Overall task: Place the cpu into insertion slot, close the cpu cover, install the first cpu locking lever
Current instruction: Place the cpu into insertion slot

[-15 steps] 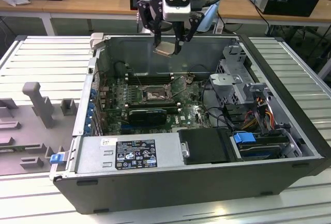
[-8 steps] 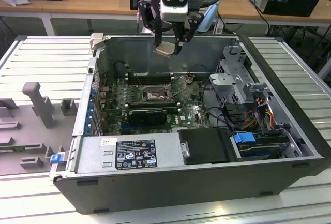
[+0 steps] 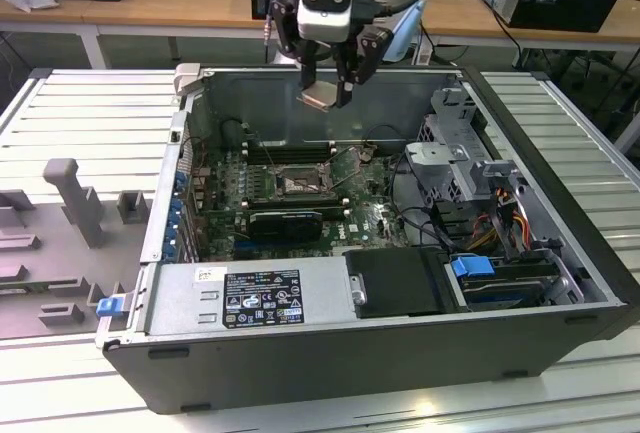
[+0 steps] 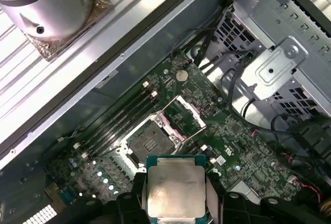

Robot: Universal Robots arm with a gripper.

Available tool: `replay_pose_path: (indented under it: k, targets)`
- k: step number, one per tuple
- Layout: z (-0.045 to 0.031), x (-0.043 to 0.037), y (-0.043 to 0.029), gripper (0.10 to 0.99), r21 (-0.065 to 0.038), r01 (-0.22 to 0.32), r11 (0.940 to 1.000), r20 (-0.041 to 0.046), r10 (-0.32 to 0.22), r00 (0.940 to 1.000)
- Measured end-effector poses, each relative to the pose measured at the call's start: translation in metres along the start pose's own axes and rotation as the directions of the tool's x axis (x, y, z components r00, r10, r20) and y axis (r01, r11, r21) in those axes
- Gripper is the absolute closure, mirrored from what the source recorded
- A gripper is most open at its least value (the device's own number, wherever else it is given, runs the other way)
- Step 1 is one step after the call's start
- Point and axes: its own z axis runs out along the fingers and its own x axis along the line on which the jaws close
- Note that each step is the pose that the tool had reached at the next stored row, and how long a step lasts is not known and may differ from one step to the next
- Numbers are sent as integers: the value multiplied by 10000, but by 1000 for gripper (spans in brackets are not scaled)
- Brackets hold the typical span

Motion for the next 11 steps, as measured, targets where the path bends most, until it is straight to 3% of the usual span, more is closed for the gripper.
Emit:
replay_pose_path:
  k: [5,9,11]
  targets:
    - [8,0,-1,545,-19,-838,9965,69,838,9965]
    - [17,0,-1,545,-46,-1782,9840,147,1782,9839]
    - [22,0,-2,545,-66,-2363,9717,193,2364,9715]
